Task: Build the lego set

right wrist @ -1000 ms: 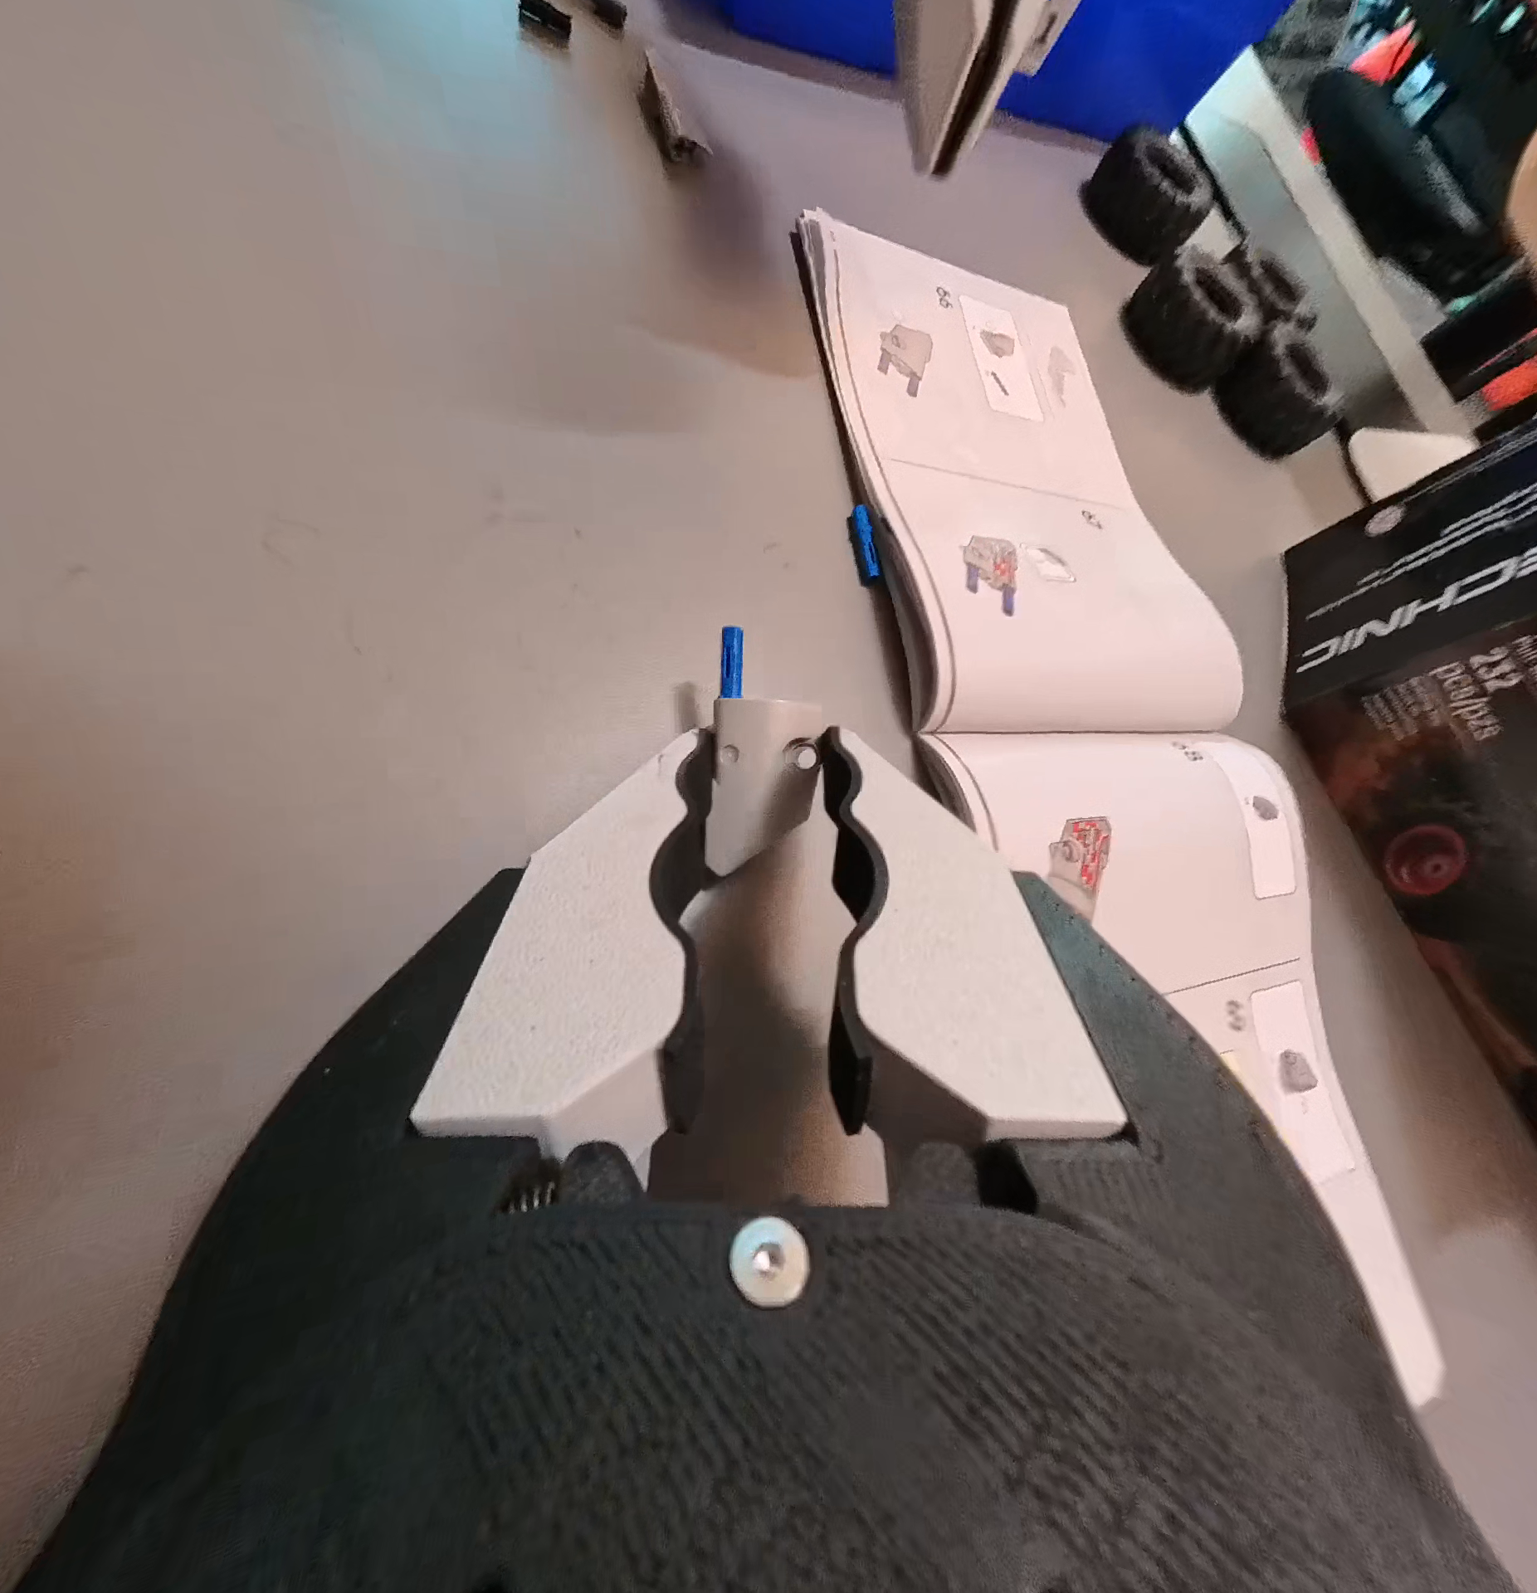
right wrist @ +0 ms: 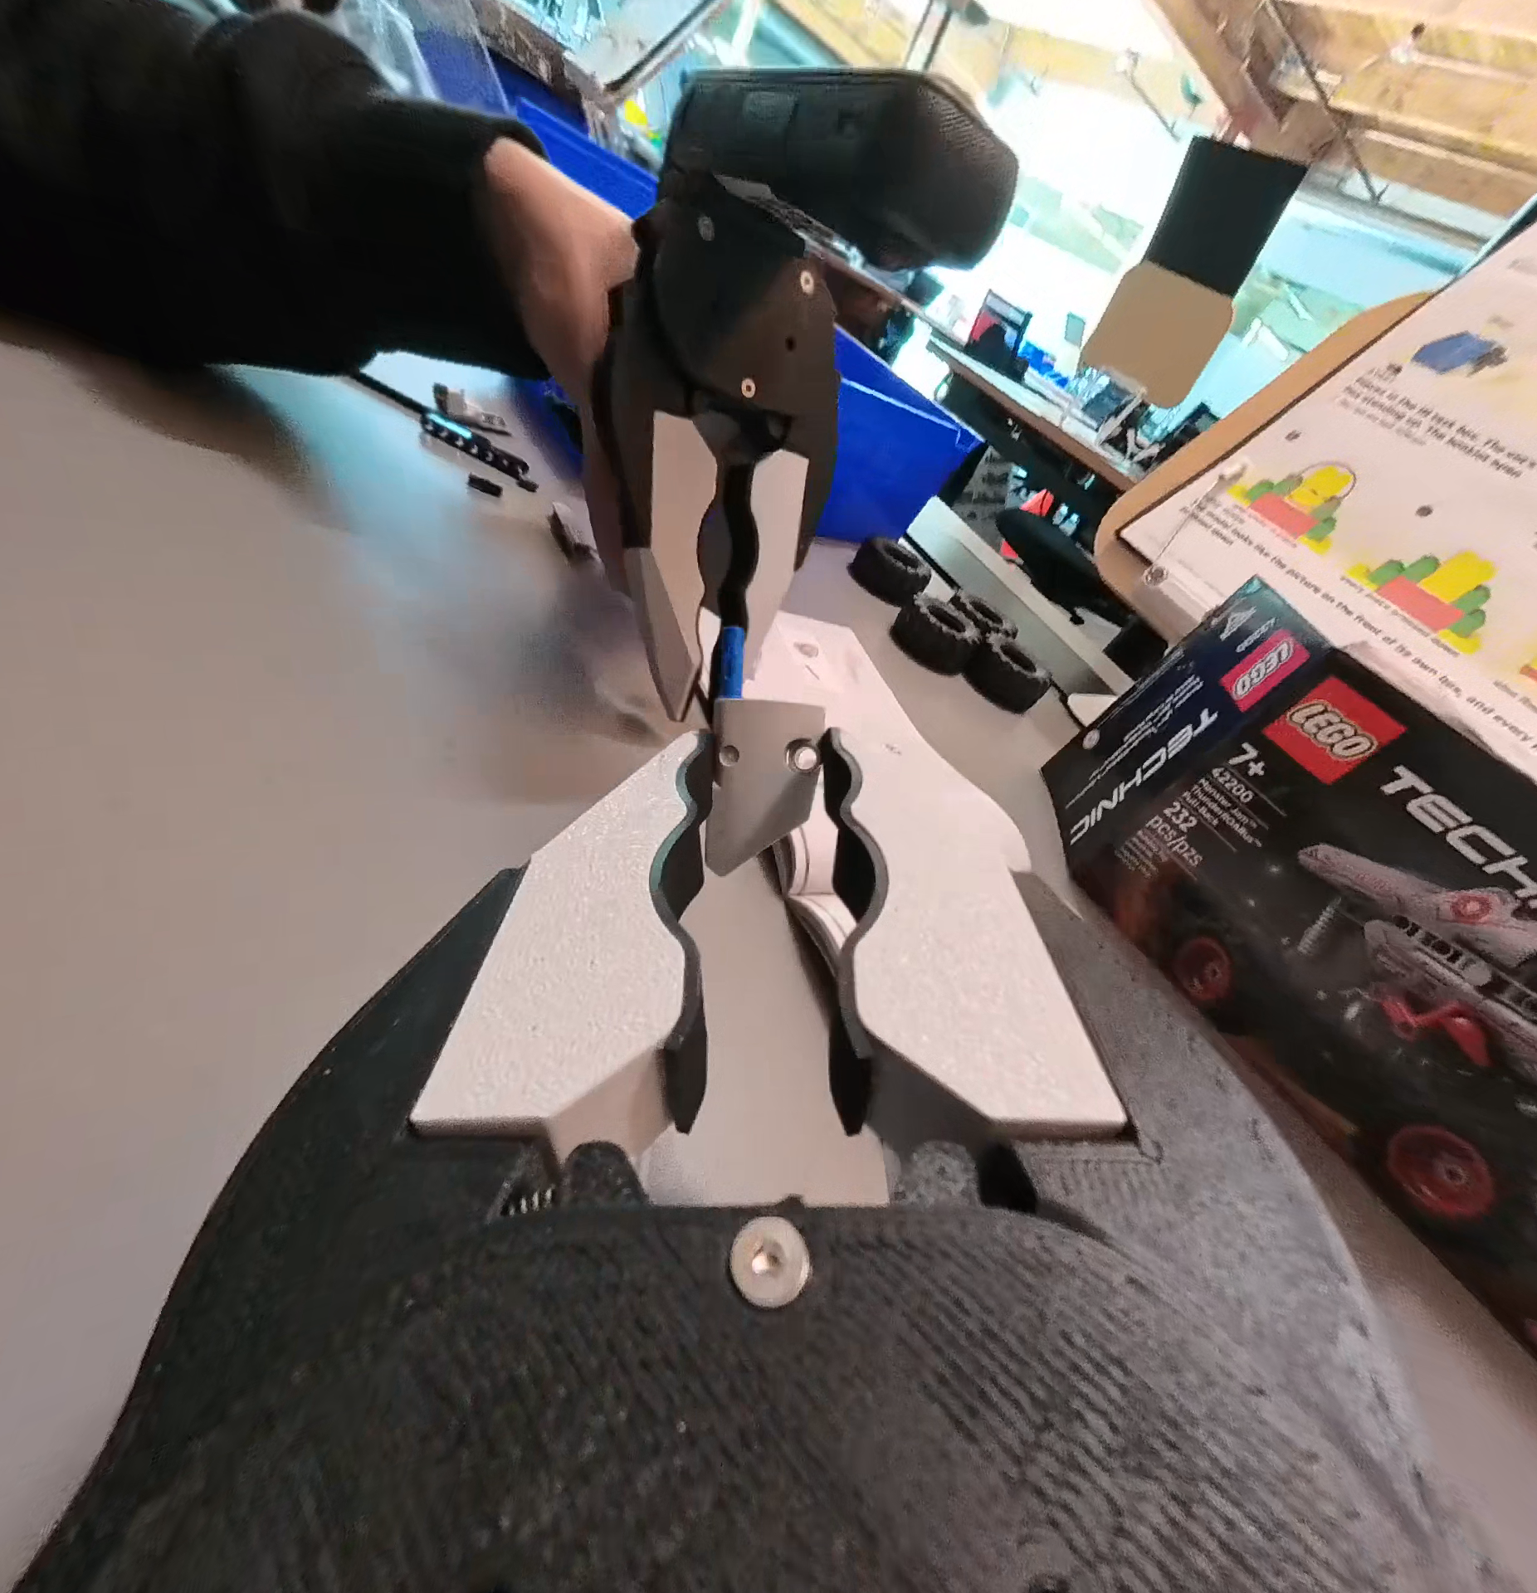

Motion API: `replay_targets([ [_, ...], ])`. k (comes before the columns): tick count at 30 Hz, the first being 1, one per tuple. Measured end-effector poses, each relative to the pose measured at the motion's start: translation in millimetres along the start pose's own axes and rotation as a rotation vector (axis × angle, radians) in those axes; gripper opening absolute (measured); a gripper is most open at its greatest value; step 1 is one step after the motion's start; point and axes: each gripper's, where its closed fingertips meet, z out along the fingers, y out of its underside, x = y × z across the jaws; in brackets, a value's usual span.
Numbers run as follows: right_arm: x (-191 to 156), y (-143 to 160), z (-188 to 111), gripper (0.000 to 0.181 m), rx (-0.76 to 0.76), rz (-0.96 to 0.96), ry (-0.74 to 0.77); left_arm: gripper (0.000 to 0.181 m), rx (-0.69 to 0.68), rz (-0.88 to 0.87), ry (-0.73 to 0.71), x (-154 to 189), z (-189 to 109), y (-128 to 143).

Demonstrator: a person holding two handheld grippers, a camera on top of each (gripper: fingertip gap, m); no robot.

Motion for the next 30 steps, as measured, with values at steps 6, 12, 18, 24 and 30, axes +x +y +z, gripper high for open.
replay_targets([
  [6,-0.6,5.9,1.5,0.023,-0.043,0.008,-0.006,0.010,0.072,0.076,-0.096,-5.8,3.9,-15.3],
  [12,-0.1,12.4,3.9,0.023,-0.086,-0.005,-0.002,0.009,0.143,0.080,-0.118,2.1,17.2,-29.5],
  [18,-0.3,14.3,4.5,0.023,-0.100,-0.007,-0.004,0.012,0.073,0.033,-0.222,-4.1,19.7,-18.6],
  [24,1.9,13.8,4.2,0.023,-0.097,-0.007,0.013,0.010,0.115,-0.124,-0.183,16.4,2.5,5.1],
  [30,2.5,15.1,5.2,0.023,-0.107,0.005,0.010,0.017,0.283,-0.363,-0.342,26.8,-6.3,0.2],
])
